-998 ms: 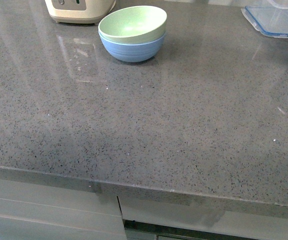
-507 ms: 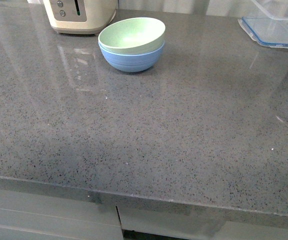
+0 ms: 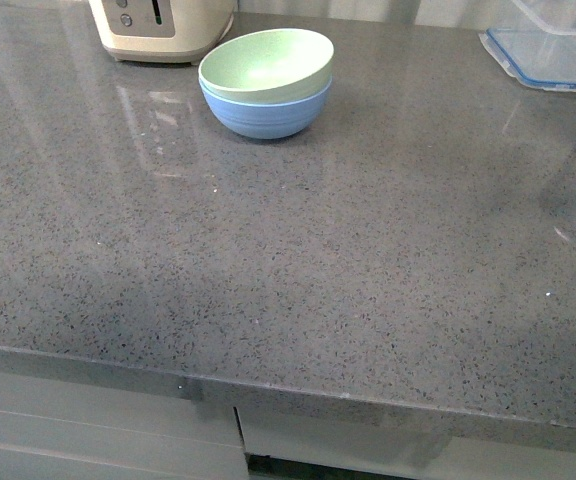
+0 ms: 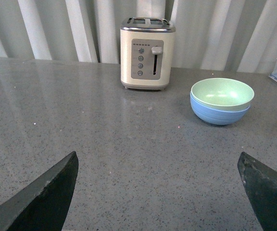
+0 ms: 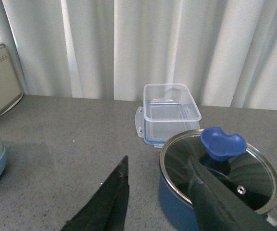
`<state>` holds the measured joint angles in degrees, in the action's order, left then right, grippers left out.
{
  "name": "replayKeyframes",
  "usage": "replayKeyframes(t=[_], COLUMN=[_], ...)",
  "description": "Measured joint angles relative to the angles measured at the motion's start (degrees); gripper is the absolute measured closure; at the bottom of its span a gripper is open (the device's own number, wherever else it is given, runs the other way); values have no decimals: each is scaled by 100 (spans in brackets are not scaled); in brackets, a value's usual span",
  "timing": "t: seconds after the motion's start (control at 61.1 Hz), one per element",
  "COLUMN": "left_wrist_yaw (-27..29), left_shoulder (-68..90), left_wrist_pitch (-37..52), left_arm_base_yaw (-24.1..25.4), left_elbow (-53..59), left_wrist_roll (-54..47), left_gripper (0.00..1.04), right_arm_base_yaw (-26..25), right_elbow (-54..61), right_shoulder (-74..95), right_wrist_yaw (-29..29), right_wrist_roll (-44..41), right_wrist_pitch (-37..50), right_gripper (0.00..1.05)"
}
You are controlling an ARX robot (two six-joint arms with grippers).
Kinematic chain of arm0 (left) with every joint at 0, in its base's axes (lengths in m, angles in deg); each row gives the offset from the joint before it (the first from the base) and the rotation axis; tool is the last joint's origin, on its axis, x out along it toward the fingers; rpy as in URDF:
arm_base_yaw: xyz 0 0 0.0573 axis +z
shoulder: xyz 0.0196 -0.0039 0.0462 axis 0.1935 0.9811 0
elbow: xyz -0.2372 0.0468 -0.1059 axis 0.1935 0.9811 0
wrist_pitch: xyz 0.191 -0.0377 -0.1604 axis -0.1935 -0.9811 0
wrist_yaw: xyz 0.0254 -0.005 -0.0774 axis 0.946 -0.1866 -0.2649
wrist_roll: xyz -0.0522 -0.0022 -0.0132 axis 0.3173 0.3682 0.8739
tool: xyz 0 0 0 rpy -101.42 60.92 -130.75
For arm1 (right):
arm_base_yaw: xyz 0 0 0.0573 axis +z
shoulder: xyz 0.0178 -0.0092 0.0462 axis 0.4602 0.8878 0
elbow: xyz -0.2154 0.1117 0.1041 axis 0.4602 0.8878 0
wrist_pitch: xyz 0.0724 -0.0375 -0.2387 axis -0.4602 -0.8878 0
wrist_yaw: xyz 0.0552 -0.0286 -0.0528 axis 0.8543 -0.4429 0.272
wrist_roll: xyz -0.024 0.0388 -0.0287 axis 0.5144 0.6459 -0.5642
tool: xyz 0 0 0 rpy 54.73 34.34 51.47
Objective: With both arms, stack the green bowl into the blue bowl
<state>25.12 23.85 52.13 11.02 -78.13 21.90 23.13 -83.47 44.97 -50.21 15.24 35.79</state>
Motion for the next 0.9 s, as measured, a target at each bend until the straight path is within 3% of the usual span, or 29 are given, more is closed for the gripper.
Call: replayKeyframes(t=[0.164,0.818,0.899], left_wrist_yaw=[0,0,0], left_shoulder=[0,0,0], left_wrist_pitch=[0,0,0], left_arm_base_yaw=[0,0,0], left_elbow=[0,0,0], left_wrist_roll=[0,0,0], left_gripper=[7,7,7], right_arm_base_yaw=[310,417,417], right_elbow=[680,1843,2037], right_shoulder=[-566,-2771,-2846], right_wrist_yaw=[-387,-387,-389], right_wrist_roll=[15,20,20], right_wrist_pitch=[22,-984,-789], right_gripper=[104,104,104])
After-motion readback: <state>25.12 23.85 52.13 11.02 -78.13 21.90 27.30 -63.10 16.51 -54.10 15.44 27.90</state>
